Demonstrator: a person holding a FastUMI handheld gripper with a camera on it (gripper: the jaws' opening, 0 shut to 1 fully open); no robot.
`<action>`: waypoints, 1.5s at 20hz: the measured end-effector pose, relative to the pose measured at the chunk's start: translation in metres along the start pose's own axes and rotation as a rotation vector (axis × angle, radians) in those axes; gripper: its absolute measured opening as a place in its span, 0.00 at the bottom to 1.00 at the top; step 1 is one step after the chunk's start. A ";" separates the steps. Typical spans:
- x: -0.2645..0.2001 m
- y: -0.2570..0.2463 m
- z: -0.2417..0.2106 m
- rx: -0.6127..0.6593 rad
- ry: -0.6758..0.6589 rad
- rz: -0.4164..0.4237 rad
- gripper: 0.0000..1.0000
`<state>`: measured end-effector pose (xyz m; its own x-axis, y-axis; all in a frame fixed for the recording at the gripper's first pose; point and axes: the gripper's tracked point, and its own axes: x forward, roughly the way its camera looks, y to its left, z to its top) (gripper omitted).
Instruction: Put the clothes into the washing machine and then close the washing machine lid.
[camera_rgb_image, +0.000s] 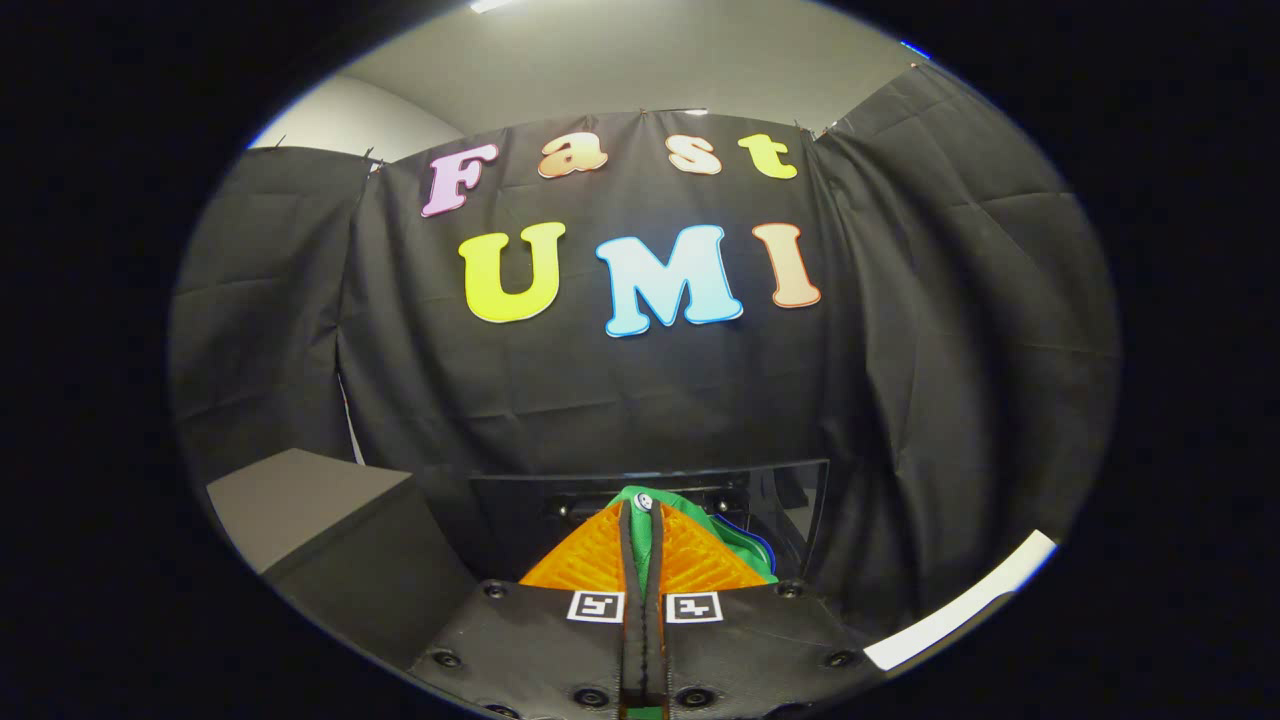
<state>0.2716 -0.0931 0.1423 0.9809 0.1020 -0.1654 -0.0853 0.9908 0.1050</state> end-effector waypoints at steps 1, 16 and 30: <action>0.004 0.002 -0.011 0.000 0.013 0.002 0.01; 0.032 -0.015 -0.181 0.047 0.264 -0.009 0.01; 0.052 -0.029 -0.264 0.021 0.434 -0.042 0.02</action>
<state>0.2787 -0.0929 -0.1285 0.8186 0.0938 -0.5666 -0.0388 0.9934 0.1084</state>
